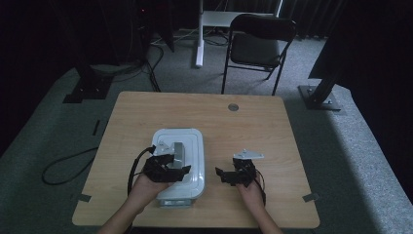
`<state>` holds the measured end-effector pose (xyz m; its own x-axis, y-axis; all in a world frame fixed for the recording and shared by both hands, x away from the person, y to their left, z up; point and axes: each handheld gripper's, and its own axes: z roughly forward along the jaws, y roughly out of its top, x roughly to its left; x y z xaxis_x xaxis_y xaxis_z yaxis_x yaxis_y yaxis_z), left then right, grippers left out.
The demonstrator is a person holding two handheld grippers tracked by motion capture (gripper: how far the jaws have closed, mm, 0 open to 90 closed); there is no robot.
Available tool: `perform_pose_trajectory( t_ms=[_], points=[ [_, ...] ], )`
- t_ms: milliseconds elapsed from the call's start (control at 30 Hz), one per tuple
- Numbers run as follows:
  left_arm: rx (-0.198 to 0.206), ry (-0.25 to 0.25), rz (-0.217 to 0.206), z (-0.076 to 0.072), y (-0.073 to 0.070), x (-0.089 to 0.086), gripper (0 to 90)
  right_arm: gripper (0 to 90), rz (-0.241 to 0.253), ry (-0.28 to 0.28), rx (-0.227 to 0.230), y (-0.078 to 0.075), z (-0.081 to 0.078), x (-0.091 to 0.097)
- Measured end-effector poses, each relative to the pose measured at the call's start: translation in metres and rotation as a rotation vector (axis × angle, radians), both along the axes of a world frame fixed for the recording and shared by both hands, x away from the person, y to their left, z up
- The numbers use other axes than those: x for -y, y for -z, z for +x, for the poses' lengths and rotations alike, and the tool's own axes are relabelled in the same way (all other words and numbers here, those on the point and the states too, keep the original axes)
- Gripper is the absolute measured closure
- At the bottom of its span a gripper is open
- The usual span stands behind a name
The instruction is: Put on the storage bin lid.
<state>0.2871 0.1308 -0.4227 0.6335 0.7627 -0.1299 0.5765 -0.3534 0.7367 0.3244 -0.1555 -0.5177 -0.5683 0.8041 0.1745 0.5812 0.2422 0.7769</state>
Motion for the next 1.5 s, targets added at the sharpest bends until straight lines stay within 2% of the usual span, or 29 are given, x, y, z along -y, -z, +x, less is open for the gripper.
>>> perform_pose_trajectory(
  t_ms=[67, 100, 133, 233, 433, 500, 600, 700, 867, 900, 1000, 1100, 1233, 1300, 1400, 1433, 1500],
  points=[
    [-0.004, 0.003, -0.001, 0.001, 0.000, 0.000, 32.8, 13.3, 0.007, 0.000, 0.001, 0.000, 0.000, 0.000],
    [0.008, 0.014, 0.021, 0.000, -0.001, 0.002, 32.1, 13.3, 0.005, -0.001, 0.000, 0.000, 0.000, 0.000],
    [0.008, 0.014, 0.021, 0.000, -0.001, 0.002, 30.7, 13.3, -0.001, -0.001, 0.001, 0.000, 0.001, 0.000],
    [0.043, 0.021, 0.090, -0.004, -0.003, 0.009, 26.7, 13.3, 0.003, 0.005, -0.001, 0.000, 0.001, 0.002],
    [0.025, 0.003, 0.091, -0.004, -0.006, 0.005, 20.0, 13.3, 0.010, 0.017, 0.005, -0.002, 0.001, 0.008],
    [0.029, 0.008, 0.084, -0.005, -0.009, 0.001, 10.9, 13.3, 0.009, 0.022, 0.007, -0.003, 0.001, 0.010],
    [0.034, 0.000, 0.080, -0.008, -0.012, -0.005, 7.6, 13.3, 0.013, 0.027, 0.010, -0.004, 0.002, 0.012],
    [0.028, 0.014, 0.040, -0.010, -0.013, -0.012, 2.0, 13.3, 0.015, 0.029, 0.010, -0.004, 0.002, 0.013],
    [0.074, -0.005, -0.036, -0.015, -0.019, -0.028, 2.0, 13.3, 0.011, 0.036, 0.011, -0.004, 0.002, 0.015],
    [0.107, -0.020, -0.043, -0.018, -0.020, -0.034, 2.0, 13.3, 0.010, 0.039, 0.009, -0.004, 0.002, 0.015],
    [0.156, -0.051, -0.037, -0.020, -0.016, -0.044, 2.0, 13.3, 0.005, 0.041, 0.015, -0.004, 0.002, 0.015],
    [0.153, -0.057, -0.077, -0.019, -0.010, -0.056, 2.0, 13.3, 0.003, 0.046, 0.024, -0.004, 0.001, 0.017],
    [0.178, -0.083, -0.090, -0.020, -0.004, -0.066, 2.0, 13.3, -0.004, 0.060, 0.031, -0.003, 0.000, 0.022],
    [0.188, -0.098, -0.080, -0.021, -0.001, -0.073, 2.0, 13.3, -0.002, 0.065, 0.031, -0.003, -0.001, 0.023],
    [0.191, -0.120, -0.098, -0.022, 0.003, -0.083, 2.0, 13.3, -0.013, 0.074, 0.031, -0.001, -0.001, 0.028],
    [0.195, -0.134, -0.125, -0.022, 0.004, -0.090, 2.0, 13.3, -0.014, 0.081, 0.029, 0.001, -0.002, 0.031],
    [0.197, -0.137, -0.127, -0.022, 0.005, -0.093, 2.0, 13.2, -0.019, 0.084, 0.029, 0.002, -0.002, 0.035]
  ],
)
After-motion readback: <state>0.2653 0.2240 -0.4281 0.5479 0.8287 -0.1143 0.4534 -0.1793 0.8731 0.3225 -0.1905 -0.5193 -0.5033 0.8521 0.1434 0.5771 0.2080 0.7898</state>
